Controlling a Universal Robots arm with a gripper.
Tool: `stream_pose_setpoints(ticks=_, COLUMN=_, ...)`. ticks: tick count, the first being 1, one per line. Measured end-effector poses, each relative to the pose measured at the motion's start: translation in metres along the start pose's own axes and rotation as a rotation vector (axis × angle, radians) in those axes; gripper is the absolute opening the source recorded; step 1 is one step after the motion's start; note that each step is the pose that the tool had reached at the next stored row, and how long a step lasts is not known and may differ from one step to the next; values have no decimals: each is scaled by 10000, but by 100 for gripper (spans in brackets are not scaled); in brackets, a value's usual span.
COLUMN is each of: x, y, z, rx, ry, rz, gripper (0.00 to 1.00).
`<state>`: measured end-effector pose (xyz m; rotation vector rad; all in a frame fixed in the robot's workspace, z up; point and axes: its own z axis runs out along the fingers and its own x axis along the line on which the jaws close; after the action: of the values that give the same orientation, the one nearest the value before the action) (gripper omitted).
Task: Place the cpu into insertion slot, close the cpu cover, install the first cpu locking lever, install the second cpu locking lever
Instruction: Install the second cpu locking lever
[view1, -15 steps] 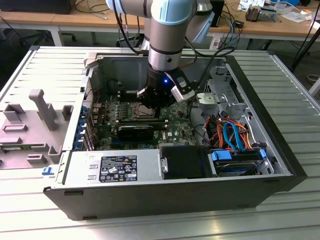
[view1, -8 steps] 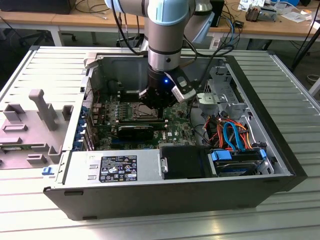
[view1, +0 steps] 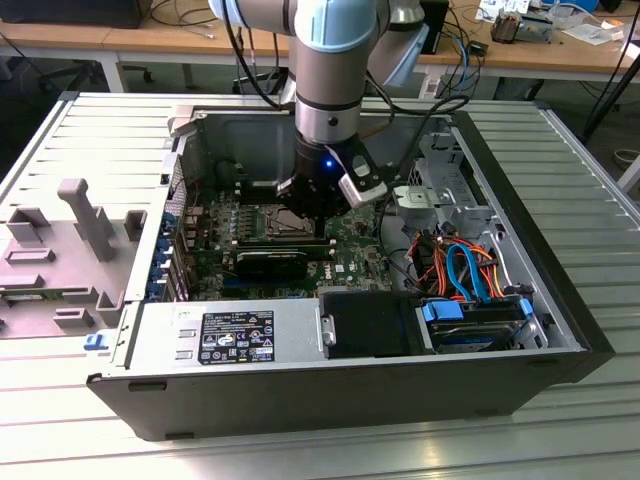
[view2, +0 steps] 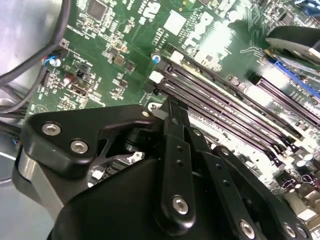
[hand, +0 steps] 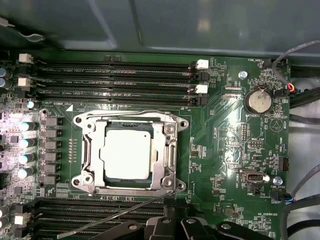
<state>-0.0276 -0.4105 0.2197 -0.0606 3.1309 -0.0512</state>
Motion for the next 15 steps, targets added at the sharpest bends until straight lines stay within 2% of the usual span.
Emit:
stream_pose_setpoints(ticks=2, x=57, y=2, z=18, rx=149, ry=6, rz=-1, gripper=11)
stream_pose_setpoints(ticks=3, x=75, y=3, z=33, rx=178, ry=8, rz=-1, gripper=11)
stream_pose_setpoints(ticks=7, x=119, y=5, z=54, rx=197, ry=9, rz=-3, gripper=11)
stream_pose_setpoints(ticks=11, x=272, y=12, z=60, rx=193, ry=8, rz=-2, gripper=11)
stream_pose_setpoints(ticks=15, x=378, y=16, z=60, rx=195, ry=8, rz=-1, gripper=11)
